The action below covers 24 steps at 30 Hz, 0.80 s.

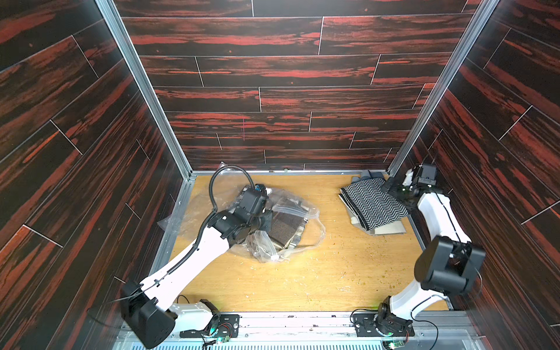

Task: Take the scarf out of the vacuum bag
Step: Place the scarf at the center of the board, then take out the scarf from the vacuum bag.

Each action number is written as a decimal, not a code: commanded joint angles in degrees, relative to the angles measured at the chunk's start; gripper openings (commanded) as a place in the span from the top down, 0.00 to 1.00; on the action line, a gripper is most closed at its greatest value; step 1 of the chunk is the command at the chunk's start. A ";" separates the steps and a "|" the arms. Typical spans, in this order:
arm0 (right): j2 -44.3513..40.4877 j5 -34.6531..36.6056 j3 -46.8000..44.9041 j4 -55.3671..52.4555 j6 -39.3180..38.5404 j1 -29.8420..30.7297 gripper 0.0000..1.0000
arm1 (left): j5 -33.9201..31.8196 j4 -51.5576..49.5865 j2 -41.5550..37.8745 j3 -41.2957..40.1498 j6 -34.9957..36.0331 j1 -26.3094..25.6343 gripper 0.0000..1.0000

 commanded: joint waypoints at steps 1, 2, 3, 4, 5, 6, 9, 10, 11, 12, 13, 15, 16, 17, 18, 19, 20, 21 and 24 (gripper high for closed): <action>-6.00 -2.72 -5.01 4.11 1.92 0.56 0.02 | 1.41 -0.36 -2.92 -3.23 -1.08 0.29 1.00; -7.76 -4.18 -6.57 4.92 2.39 0.84 0.02 | 1.53 -0.30 -3.29 -3.73 -0.88 0.32 1.00; -9.23 -5.05 -7.40 5.06 2.66 1.26 0.02 | 1.69 -0.13 -3.48 -4.07 -0.73 0.27 1.00; -10.75 -5.73 -8.22 4.77 2.64 1.96 0.02 | 1.94 0.19 -3.66 -4.26 -0.52 0.16 1.00; -12.17 -5.66 -8.77 4.07 2.26 3.07 0.01 | 2.04 0.52 -3.86 -4.57 -0.42 0.14 1.00; -13.34 -5.56 -8.96 3.36 1.98 4.18 0.02 | 2.11 0.86 -4.02 -4.76 -0.46 0.12 1.00; -17.10 -9.71 -10.34 1.70 2.78 6.51 0.02 | 3.00 2.50 -4.52 -5.28 -0.55 0.06 1.00; -18.52 -12.11 -11.37 1.79 3.80 6.93 0.02 | 3.31 2.75 -4.56 -5.19 -0.54 0.06 1.00; -19.82 -14.47 -12.25 1.97 4.69 7.35 0.02 | 3.64 3.10 -4.57 -5.18 -0.51 0.06 1.00; -21.29 -17.09 -13.48 2.26 5.72 7.92 0.02 | 4.00 3.34 -4.57 -5.03 -0.34 0.06 1.00; -22.82 -19.81 -14.68 2.62 6.86 8.65 0.02 | 4.30 3.31 -4.57 -4.80 -0.12 0.06 1.00; -25.37 -25.05 -17.27 4.53 9.01 9.96 0.02 | 5.14 3.33 -4.73 -4.42 0.19 0.06 1.00; -26.34 -27.36 -18.26 4.96 10.03 10.81 0.02 | 5.51 3.35 -4.87 -4.29 0.29 0.06 1.00; -27.10 -28.81 -19.13 5.33 10.86 11.75 0.02 | 5.88 3.39 -5.09 -4.23 0.45 0.06 1.00; -27.84 -30.82 -20.26 6.24 11.87 12.94 0.02 | 6.47 3.48 -5.18 -4.26 0.67 0.06 1.00; -28.43 -32.58 -21.21 7.26 12.80 14.28 0.02 | 6.86 3.55 -5.35 -4.22 0.90 0.07 1.00; -29.18 -33.51 -22.24 8.39 13.94 15.67 0.02 | 7.21 3.49 -5.36 -4.28 1.08 0.06 1.00; -30.08 -34.43 -23.75 10.14 15.71 17.63 0.02 | 7.73 3.60 -5.36 -4.29 1.29 0.07 1.00; -32.75 -34.46 -28.97 14.76 20.67 23.97 0.02 | 10.06 3.76 -5.27 -4.54 1.60 0.06 1.00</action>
